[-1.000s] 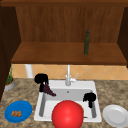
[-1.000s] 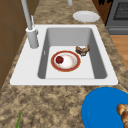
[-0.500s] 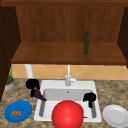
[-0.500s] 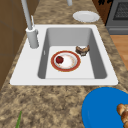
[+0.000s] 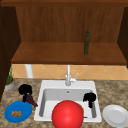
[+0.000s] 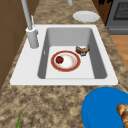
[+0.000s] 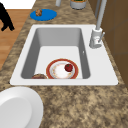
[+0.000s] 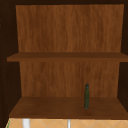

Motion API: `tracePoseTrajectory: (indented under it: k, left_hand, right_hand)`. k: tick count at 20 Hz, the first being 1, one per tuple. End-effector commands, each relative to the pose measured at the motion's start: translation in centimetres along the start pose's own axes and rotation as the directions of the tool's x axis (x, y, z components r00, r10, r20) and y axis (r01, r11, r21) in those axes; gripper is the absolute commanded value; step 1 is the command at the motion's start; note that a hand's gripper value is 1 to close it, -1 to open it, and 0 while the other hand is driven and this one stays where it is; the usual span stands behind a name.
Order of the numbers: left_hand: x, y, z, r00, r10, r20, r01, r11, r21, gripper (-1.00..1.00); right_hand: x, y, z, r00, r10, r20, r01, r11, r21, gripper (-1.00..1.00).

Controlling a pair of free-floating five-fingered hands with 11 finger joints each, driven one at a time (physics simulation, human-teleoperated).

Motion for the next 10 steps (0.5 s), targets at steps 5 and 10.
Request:
tracePoseTrajectory:
  k: [5, 10]
  left_hand:
    - [-1.7, -4.7, 5.1, 0.9995, -0.03, -0.009, 0.03, 0.9995, -0.01, 1.0]
    - [-3.7, -6.0, 8.7, 0.9973, -0.073, 0.005, 0.073, 0.9968, 0.032, 1.0]
  right_hand:
    - [0.0, 0.0, 0.0, 1.0, 0.0, 0.0, 0.0, 1.0, 0.0, 0.0]
    - [0.0, 0.0, 0.0, 1.0, 0.0, 0.0, 0.0, 1.0, 0.0, 0.0]
